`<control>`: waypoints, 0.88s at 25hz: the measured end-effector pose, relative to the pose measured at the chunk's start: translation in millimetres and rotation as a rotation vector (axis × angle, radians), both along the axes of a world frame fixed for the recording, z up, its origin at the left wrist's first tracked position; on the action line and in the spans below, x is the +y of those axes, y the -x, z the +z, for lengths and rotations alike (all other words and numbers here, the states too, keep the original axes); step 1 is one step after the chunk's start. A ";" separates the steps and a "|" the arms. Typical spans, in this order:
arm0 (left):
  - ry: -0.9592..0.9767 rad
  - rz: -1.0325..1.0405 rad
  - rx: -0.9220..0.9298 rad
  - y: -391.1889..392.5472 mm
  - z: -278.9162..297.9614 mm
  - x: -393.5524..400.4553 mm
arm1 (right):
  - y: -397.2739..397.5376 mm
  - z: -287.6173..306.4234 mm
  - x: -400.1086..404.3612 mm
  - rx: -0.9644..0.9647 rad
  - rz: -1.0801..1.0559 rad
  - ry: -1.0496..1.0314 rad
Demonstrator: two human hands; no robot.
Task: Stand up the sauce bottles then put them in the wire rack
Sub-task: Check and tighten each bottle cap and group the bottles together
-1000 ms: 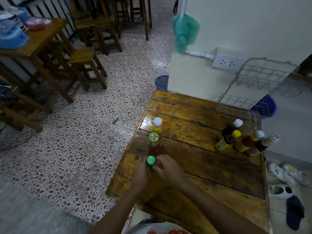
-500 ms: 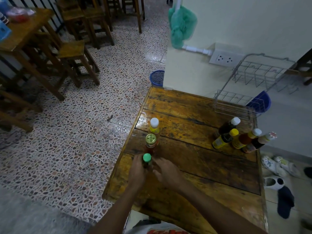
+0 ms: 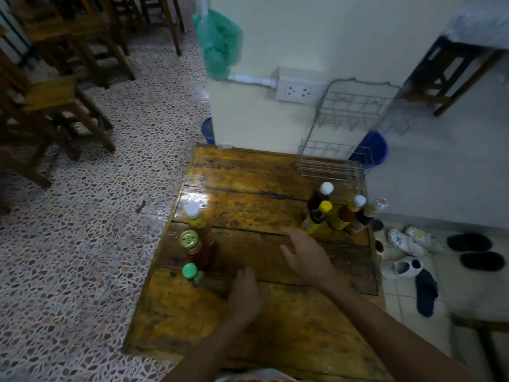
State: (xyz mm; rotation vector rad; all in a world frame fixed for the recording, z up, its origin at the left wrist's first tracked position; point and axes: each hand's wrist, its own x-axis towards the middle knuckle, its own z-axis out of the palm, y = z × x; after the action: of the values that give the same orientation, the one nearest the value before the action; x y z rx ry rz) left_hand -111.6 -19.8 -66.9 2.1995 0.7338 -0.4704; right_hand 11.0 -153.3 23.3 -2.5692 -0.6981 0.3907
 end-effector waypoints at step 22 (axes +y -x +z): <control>0.427 -0.143 -0.389 -134.0 23.0 -75.0 | -110.5 4.9 -96.3 -0.350 0.252 0.063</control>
State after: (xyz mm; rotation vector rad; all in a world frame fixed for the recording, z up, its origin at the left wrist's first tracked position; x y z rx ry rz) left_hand 22.4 -94.9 -43.8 1.8630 0.2390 -0.2285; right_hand 121.5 -249.6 28.3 -2.6443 -1.1565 0.0360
